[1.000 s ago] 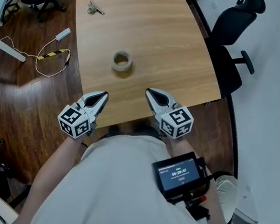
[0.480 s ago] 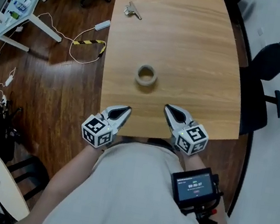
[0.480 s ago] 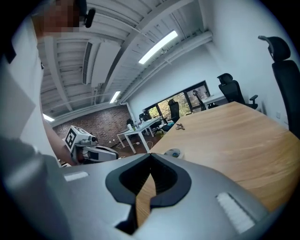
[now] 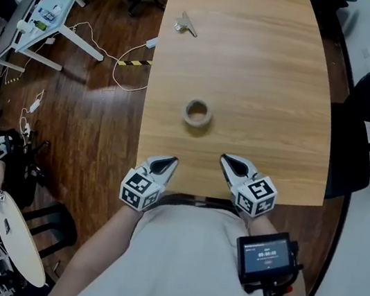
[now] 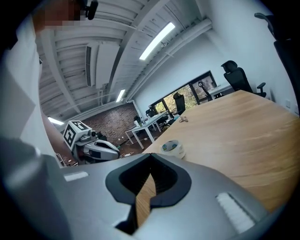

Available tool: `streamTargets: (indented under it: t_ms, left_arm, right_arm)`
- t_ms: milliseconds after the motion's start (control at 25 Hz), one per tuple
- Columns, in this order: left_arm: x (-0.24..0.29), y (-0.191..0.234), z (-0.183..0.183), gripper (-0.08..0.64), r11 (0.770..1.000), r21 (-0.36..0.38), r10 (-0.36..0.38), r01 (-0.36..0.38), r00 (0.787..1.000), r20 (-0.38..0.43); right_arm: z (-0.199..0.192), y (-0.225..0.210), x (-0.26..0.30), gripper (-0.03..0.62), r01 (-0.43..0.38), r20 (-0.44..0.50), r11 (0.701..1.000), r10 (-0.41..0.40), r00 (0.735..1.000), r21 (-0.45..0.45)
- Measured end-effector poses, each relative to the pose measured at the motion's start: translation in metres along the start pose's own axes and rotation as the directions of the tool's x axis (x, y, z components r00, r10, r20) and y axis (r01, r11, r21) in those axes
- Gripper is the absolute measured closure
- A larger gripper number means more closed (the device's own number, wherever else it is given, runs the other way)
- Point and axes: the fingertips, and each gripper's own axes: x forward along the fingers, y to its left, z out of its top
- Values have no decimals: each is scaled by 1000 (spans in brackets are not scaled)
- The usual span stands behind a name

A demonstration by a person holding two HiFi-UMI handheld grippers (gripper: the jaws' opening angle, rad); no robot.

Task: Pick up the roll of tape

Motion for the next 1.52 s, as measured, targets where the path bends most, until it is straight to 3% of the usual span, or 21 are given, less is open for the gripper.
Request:
streamTargets:
  t_ms: [200, 360, 600, 960, 1160, 1520]
  left_arm:
    - [16, 2, 8, 554, 996, 52, -68, 69, 997, -24]
    - [40, 18, 12, 554, 987, 126, -87, 101, 990, -115]
    - [63, 38, 33, 554, 951, 272, -94, 147, 975, -201]
    - [105, 60, 20, 508, 909, 362, -80, 206, 939, -333]
    - [113, 72, 16, 419, 881, 407, -57, 241, 908, -415]
    - [137, 90, -4, 396, 792, 508, 7, 338, 827, -562]
  right_arm:
    - [-1, -5, 9, 588, 25, -7, 1000, -25, 1000, 2]
    - [-1, 0, 13, 588, 50, 6, 998, -50, 999, 40]
    - [-2, 3, 17, 588, 87, 8, 993, -88, 996, 78]
    - [-11, -14, 26, 588, 136, -2, 985, -136, 991, 106]
    - [-11, -14, 28, 588, 138, -2, 983, -139, 990, 119]
    - [-18, -11, 31, 587, 143, -4, 978, -144, 990, 149]
